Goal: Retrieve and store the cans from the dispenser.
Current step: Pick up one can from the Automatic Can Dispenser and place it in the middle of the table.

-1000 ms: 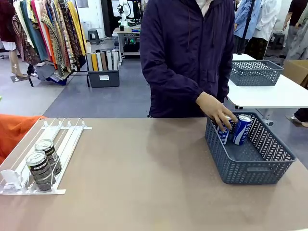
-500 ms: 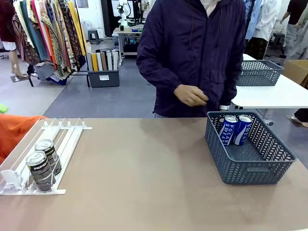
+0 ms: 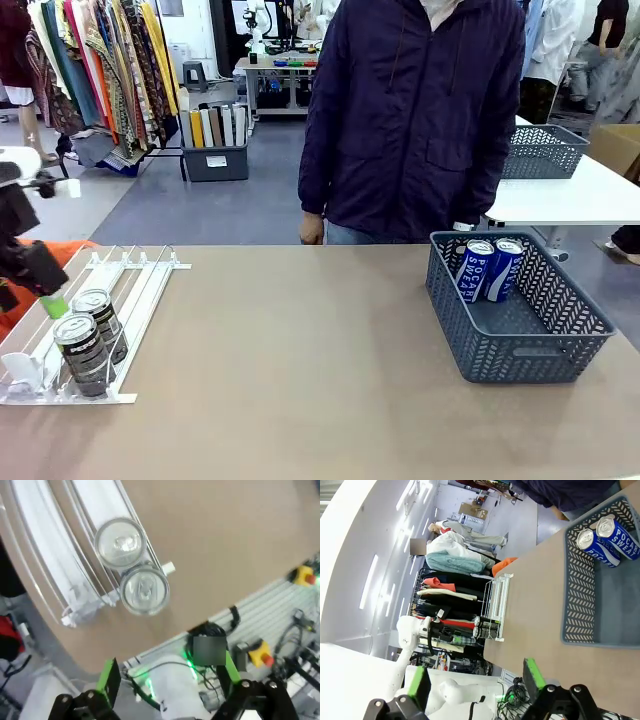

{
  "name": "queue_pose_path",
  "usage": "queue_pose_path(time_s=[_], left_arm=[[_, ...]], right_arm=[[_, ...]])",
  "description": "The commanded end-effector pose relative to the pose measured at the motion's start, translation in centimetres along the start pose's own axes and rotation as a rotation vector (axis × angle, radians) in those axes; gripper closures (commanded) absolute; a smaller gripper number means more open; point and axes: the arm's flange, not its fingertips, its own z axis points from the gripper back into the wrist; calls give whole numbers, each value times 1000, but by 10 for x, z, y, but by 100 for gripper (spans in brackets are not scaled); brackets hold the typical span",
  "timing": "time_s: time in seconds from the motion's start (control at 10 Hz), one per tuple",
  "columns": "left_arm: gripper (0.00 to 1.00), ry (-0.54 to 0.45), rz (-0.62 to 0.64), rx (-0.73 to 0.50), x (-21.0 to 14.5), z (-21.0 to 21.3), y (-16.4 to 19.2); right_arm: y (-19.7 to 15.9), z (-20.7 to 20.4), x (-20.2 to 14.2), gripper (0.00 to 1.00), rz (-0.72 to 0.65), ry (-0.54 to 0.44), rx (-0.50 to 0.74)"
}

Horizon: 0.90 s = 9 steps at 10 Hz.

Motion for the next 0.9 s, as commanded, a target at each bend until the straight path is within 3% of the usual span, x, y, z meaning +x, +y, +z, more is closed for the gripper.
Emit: queue_pose_path(time_s=[0.0, 0.1, 0.4, 0.8], left_arm=[[0, -139, 161, 52, 19, -8, 0], [0, 0, 0, 0, 0, 0, 0], [0, -41, 37, 11, 10, -5, -5], [0, -53, 161, 38, 16, -55, 8]], right_arm=[[3, -1, 3, 0, 15, -17, 29], [3, -1, 3, 0, 15, -17, 29], [3, -1, 3, 0, 15, -17, 29], [3, -1, 3, 0, 15, -17, 29]])
